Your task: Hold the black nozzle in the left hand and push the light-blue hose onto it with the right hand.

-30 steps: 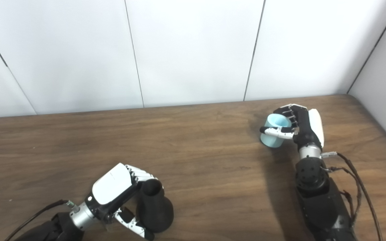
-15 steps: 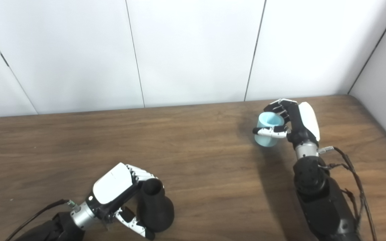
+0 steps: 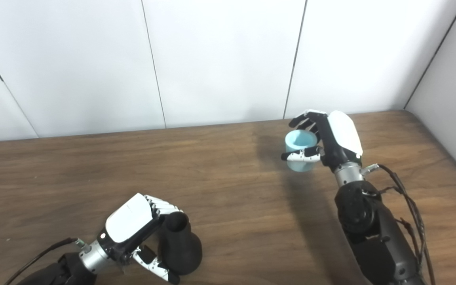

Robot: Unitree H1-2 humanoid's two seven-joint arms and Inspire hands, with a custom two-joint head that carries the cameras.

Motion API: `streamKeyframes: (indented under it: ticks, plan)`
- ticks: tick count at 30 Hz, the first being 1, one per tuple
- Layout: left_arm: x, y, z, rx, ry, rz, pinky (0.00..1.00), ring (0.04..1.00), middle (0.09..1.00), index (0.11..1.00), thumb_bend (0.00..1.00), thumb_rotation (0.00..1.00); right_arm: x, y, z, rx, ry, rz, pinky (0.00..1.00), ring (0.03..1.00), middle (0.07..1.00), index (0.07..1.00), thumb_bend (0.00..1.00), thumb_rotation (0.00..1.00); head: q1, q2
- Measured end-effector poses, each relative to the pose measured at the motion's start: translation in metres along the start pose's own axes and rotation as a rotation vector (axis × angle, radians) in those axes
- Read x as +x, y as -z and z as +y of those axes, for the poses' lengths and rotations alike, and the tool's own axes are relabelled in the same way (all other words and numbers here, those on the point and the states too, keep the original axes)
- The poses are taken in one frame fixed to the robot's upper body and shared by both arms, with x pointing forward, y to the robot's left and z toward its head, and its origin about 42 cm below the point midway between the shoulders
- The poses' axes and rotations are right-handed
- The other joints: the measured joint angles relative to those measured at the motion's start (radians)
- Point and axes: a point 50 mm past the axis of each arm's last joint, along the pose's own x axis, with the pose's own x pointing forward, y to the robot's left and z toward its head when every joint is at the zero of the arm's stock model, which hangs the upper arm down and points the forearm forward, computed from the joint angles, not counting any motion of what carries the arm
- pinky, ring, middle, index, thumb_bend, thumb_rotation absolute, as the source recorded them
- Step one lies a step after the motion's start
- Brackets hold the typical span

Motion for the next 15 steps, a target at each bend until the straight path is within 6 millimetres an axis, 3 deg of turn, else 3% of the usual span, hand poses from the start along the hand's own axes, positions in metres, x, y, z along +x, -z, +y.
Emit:
streamKeyframes:
  ticks: [15]
  plan:
    - [0.002, 0.000, -0.002, 0.002, 0.003, -0.009, 0.17, 0.235, 0.396, 0.511, 0.51, 0.00, -0.006, -0.048, -0.012, 0.014, -0.041, -0.103, 0.31, 0.374, 0.461, 0.547, 0.51, 0.00, 0.003, -0.002]
